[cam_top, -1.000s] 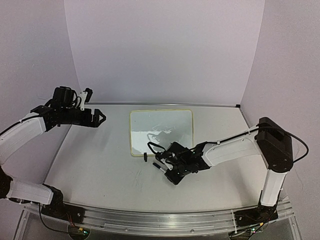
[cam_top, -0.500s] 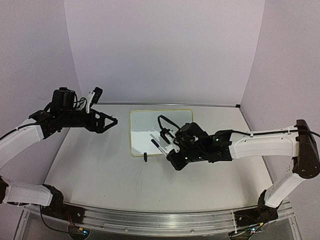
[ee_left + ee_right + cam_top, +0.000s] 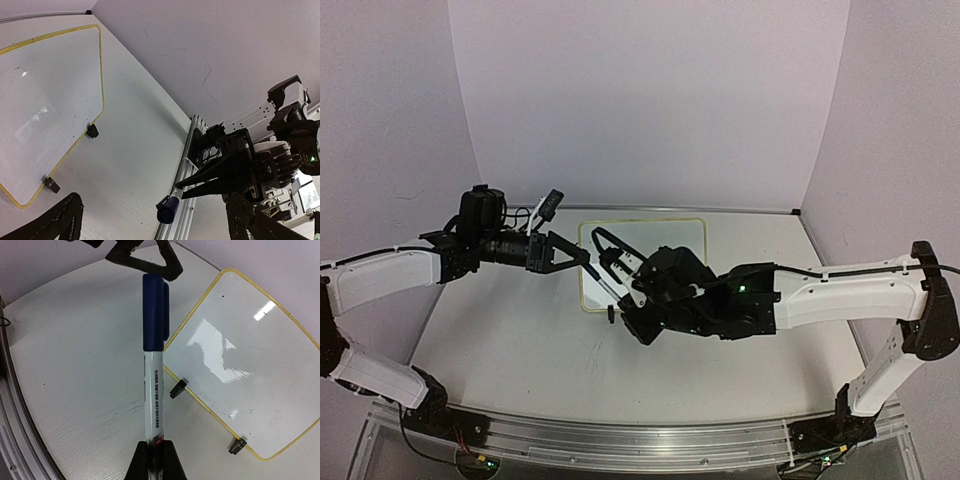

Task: Write a sentence on the whiteboard
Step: Pass from the right arm to the left

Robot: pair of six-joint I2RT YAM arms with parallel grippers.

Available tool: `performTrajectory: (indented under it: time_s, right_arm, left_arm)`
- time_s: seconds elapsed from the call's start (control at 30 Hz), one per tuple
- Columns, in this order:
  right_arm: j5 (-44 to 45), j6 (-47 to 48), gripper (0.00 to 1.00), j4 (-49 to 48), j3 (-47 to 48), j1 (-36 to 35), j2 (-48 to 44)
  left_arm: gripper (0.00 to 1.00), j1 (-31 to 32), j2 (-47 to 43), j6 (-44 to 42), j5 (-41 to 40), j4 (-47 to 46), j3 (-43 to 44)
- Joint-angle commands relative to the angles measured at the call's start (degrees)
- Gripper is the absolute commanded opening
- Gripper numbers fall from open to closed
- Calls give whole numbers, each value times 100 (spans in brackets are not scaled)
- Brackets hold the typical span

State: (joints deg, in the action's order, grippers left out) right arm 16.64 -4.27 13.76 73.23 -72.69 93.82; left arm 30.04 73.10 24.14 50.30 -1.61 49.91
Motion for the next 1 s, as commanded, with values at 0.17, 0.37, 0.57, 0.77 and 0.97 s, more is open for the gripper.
performTrajectory:
  time_s: [0.17, 0.37, 0.57, 0.77, 0.97]
  right_arm:
    - [296, 107, 0, -22, 351, -9, 72]
    - [254, 82, 0, -16, 401, -9, 140]
    - [232, 115, 0, -7, 429, -9, 170]
    - [230, 111, 0, 13, 467, -9, 278]
    - [205, 89, 0, 13, 559, -9, 430]
  left_arm:
    - [84, 120, 245, -987, -7, 1352, 908]
    - [61, 116, 426, -920, 235, 1268, 894]
    - [53, 125, 455, -861, 384, 1187, 861]
    - [38, 125, 608, -688, 760, 986, 848]
    - [23, 133, 613, -673, 815, 969, 835]
